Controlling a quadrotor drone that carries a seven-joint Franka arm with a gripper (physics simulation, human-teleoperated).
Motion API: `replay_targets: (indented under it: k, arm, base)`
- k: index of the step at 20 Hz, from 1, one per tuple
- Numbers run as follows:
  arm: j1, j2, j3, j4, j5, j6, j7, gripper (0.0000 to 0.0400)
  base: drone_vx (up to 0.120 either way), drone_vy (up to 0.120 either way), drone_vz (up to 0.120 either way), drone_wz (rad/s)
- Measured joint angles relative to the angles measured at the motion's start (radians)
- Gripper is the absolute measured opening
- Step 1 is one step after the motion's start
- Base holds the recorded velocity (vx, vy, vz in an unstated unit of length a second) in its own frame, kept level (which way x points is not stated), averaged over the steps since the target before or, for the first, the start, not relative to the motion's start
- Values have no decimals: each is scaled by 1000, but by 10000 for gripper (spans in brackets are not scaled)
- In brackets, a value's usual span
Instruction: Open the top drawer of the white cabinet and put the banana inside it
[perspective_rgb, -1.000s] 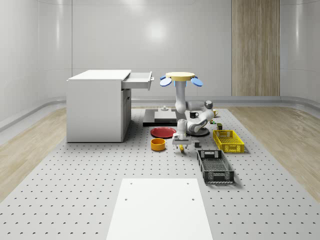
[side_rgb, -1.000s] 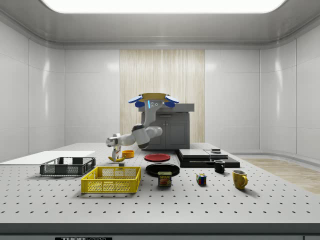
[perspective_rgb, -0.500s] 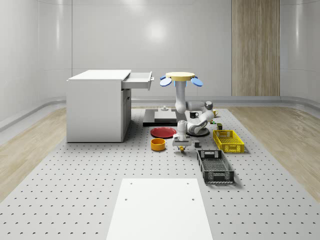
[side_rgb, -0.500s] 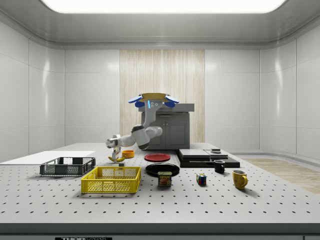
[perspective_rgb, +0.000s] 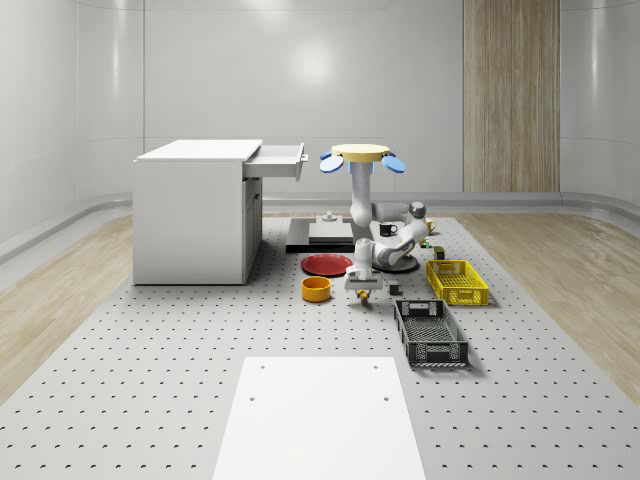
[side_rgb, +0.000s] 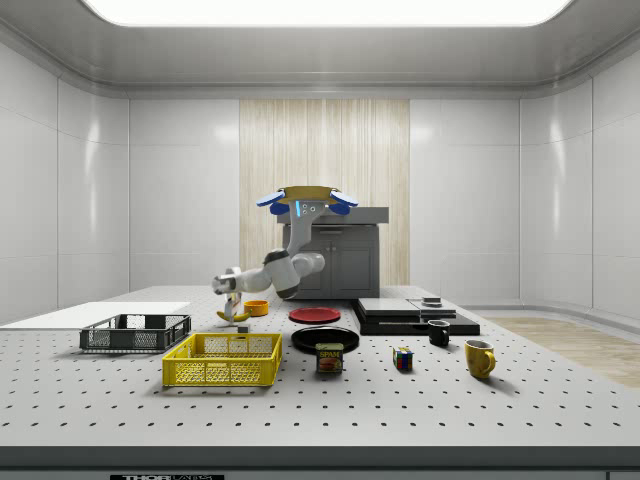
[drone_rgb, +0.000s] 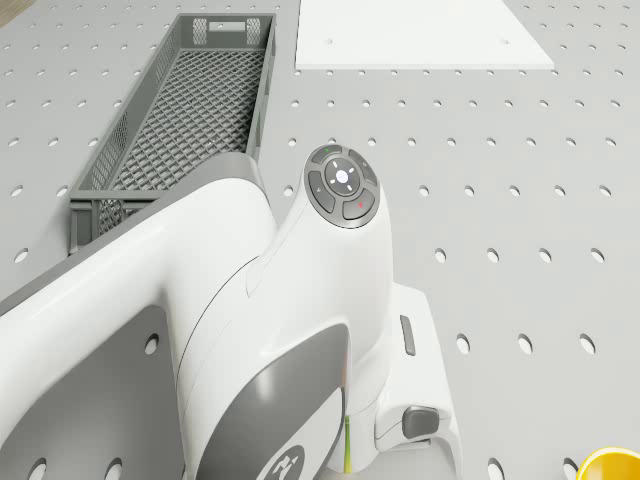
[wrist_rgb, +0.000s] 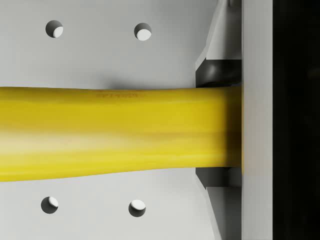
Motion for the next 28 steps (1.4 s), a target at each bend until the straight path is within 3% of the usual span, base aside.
replay_targets:
  k: [5,11,23,28]
  arm:
    - [-15,-7,-64,-20,-58,-29,-2,190]
    - [-26,-14,-128,-34,-116,-55,1,190]
    - [-30,-23,-158,-38,-146,-61,4,190]
    - [-30,-26,-159,-39,-149,-60,2,190]
  base:
    - [0,0,0,0]
    - [0,0,120,0]
    - [0,0,120,0]
    - [-104,0,120,0]
